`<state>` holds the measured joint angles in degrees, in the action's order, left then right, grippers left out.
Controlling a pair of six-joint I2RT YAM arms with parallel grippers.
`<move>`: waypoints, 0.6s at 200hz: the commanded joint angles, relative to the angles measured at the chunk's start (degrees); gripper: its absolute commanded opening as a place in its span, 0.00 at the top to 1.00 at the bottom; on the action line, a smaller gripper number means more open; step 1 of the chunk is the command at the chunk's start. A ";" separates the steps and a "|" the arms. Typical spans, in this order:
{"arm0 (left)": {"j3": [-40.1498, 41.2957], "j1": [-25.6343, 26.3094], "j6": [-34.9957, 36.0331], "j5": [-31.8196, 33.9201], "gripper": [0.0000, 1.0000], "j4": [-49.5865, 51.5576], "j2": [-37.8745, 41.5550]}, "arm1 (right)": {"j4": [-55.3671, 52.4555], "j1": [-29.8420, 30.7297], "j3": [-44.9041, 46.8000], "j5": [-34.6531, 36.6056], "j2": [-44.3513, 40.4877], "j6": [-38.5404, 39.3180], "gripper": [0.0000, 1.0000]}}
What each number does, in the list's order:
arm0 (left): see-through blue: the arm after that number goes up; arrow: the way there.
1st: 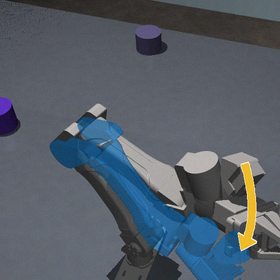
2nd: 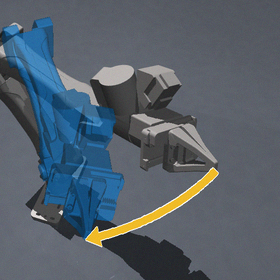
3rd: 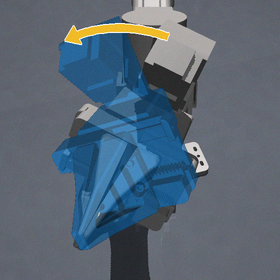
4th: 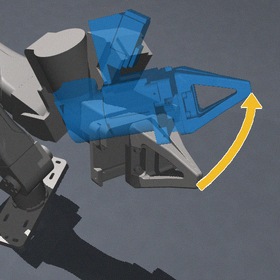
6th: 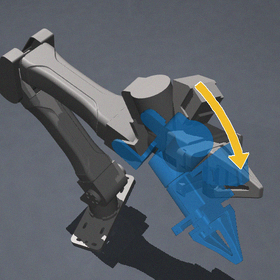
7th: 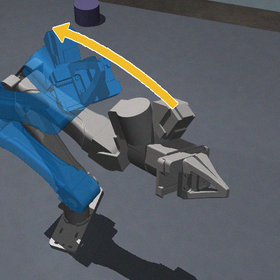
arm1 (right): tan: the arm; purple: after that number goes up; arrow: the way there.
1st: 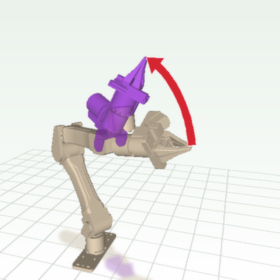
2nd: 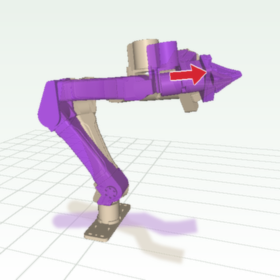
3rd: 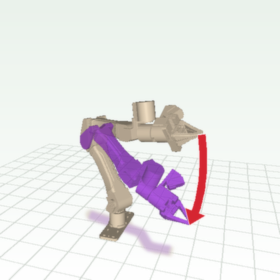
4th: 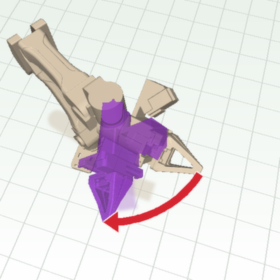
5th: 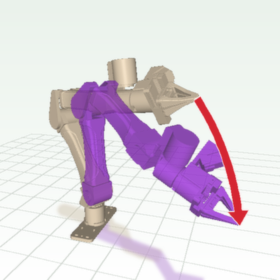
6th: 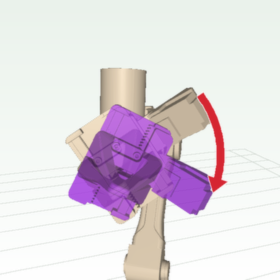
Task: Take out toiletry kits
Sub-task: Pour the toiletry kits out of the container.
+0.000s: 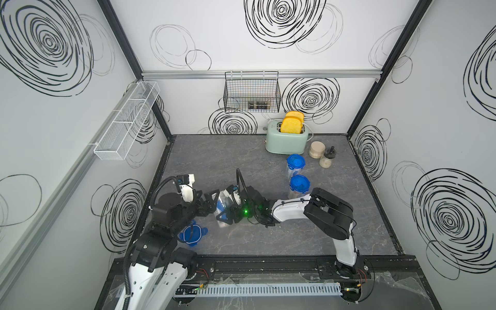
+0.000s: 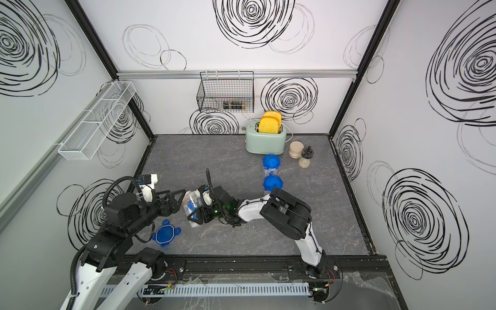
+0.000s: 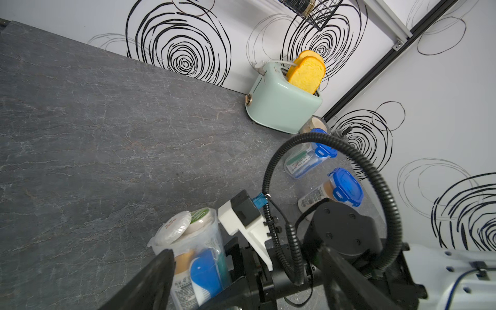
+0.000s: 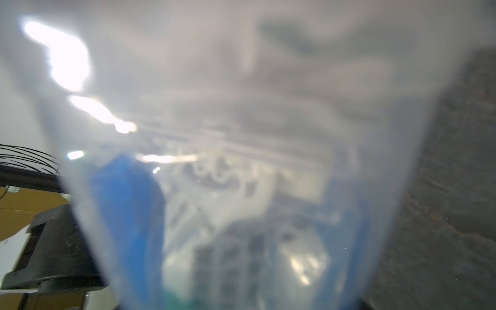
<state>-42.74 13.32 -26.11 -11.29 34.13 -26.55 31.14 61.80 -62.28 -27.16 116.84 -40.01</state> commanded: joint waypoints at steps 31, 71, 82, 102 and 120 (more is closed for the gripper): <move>0.33 -0.57 0.62 0.66 0.11 -3.03 0.55 | -1.69 -0.62 -6.98 -7.21 2.34 -12.93 0.48; 0.39 -0.54 0.62 0.39 0.11 -3.19 0.21 | 3.62 -1.46 -7.86 -13.24 4.87 -27.66 0.51; 0.38 -0.54 0.62 0.52 0.11 -3.15 -0.06 | 4.75 -1.42 -8.30 -14.25 5.44 -30.87 0.51; 0.33 -0.49 0.53 0.72 0.11 -2.95 -0.11 | 4.97 -1.15 -9.17 -15.36 6.21 -34.01 0.52; 0.37 -0.49 0.53 0.77 0.11 -3.01 0.17 | 5.78 -1.02 -8.82 -15.48 6.39 -36.38 0.51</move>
<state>-42.74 13.32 -26.11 -11.25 34.13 -26.46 30.72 60.69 -68.90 -39.33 123.57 -69.41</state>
